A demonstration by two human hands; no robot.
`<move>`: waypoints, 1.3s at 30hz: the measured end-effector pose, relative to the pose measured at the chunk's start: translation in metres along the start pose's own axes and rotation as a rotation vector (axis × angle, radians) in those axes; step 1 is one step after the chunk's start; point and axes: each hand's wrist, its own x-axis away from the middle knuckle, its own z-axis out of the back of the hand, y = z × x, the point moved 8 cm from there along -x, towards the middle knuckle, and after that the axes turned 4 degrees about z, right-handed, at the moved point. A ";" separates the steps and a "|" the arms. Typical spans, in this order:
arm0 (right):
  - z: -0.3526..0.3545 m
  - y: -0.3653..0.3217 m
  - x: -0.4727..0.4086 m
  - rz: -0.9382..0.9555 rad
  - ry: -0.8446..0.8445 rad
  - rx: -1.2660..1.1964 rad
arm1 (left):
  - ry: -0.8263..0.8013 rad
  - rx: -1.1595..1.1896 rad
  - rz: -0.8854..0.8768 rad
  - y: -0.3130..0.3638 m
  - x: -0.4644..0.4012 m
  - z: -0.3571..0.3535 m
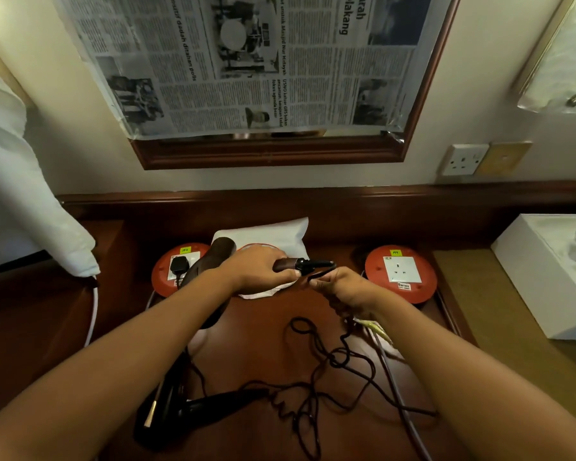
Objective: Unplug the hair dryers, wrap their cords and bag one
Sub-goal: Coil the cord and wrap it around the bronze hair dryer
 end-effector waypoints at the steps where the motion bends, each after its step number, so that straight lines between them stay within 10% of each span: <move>1: 0.003 -0.002 -0.001 0.000 -0.007 0.015 | -0.008 -0.004 -0.007 0.002 0.000 0.001; 23: 0.045 -0.096 -0.002 0.234 0.096 0.738 | 0.041 -0.254 -0.079 0.022 0.013 0.017; 39: 0.037 -0.123 0.017 0.466 0.513 0.934 | 0.096 -0.426 -0.016 -0.011 -0.011 0.023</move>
